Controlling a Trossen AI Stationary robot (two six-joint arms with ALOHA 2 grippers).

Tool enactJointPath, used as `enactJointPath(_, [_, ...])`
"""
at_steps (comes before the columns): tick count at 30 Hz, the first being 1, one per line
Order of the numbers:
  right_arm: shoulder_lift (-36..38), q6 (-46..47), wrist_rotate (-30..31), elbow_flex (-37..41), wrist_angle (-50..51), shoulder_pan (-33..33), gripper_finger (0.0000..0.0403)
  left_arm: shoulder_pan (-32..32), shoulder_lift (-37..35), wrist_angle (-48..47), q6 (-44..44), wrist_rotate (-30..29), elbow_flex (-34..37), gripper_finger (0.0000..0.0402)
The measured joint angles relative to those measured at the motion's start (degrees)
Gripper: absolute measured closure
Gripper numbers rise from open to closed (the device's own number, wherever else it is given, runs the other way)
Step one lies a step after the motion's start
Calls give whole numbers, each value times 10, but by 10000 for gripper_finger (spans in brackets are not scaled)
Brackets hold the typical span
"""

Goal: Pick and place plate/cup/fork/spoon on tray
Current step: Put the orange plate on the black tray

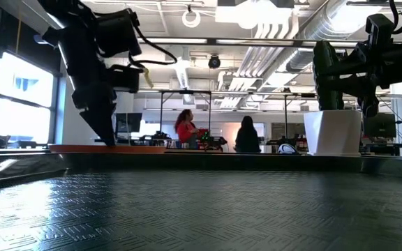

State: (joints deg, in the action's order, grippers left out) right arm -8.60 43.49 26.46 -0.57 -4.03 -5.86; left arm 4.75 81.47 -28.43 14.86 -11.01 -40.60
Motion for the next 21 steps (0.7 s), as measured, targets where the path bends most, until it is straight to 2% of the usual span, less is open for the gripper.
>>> enactJointPath(5, [0,0,0,0,0,0,298,1,16,1,27,-24,0,246])
enactJointPath(15, [0,0,0,0,0,0,298,1,52,2,26,-24,0,247])
enactJointPath(21, [0,0,0,0,0,0,298,1,67,3,25,-31,0,294])
